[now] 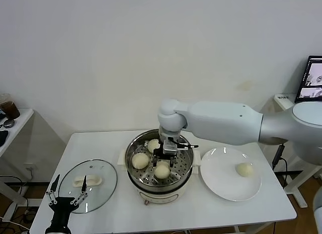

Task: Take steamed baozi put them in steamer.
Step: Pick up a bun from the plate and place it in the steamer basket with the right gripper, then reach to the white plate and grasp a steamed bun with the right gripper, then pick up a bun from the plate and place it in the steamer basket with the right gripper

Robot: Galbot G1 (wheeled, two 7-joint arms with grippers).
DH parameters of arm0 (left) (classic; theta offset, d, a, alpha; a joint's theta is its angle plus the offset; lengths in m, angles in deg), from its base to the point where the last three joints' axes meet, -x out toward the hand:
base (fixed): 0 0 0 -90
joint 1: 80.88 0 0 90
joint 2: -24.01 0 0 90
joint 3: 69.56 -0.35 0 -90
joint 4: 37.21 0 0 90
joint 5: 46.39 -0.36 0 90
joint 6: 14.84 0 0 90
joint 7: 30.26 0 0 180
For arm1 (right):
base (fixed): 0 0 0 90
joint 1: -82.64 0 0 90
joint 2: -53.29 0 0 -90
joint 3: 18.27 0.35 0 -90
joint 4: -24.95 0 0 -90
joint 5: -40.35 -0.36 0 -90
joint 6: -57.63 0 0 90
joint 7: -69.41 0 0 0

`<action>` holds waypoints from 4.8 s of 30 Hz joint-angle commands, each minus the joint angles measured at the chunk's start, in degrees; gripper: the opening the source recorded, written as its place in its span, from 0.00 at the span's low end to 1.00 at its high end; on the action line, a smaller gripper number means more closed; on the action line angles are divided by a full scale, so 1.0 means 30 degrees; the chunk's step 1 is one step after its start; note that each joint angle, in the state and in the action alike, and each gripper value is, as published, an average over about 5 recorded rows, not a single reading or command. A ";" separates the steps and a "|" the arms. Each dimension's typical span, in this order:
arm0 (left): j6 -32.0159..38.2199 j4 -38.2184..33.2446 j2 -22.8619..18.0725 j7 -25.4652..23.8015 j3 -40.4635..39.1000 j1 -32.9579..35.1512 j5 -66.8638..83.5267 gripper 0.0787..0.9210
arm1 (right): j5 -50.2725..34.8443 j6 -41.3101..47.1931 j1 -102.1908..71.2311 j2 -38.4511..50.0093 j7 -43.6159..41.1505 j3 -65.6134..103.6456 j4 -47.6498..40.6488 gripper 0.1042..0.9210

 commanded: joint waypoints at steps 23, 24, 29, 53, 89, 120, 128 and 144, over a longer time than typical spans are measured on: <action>-0.0033 0.0540 0.0402 -0.0024 -0.0425 -0.0713 -0.0037 0.88 | -0.3813 1.4350 0.2599 1.1437 -0.1952 0.1680 0.2914 0.88; -0.0022 0.0603 0.0433 -0.0024 -0.0480 -0.0754 -0.0050 0.88 | -0.3523 1.4753 0.2296 1.2242 -0.2038 0.1778 0.3098 0.88; -0.0039 0.0768 0.0537 -0.0030 -0.0692 -0.0945 -0.0134 0.88 | -0.0909 1.4992 -0.0823 1.4790 -0.2639 0.3478 0.2932 0.88; -0.0190 0.0852 0.0597 -0.0102 -0.0871 -0.1078 -0.0433 0.88 | 0.5817 1.1863 -1.3397 1.2802 -0.1034 1.4138 -0.3658 0.88; -0.0169 0.0729 0.0499 -0.0073 -0.0269 -0.0888 -0.0225 0.88 | 0.5708 1.2303 -1.2071 1.0243 -0.0039 1.3541 -0.4836 0.52; -0.0239 0.0933 0.0616 -0.0090 -0.0554 -0.1309 0.0181 0.88 | -1.1488 2.3875 0.3143 0.2746 0.5124 -0.0139 0.3753 0.55; -0.0229 0.0704 0.0486 -0.0076 -0.0290 -0.1175 0.0221 0.88 | -0.7678 2.3605 -0.0041 0.1576 0.4742 -0.0002 0.0813 0.55; -0.0231 0.0715 0.0437 -0.0086 -0.0183 -0.1163 0.0276 0.88 | -0.6385 2.2891 -0.1745 0.1867 0.4551 0.0925 -0.0163 0.55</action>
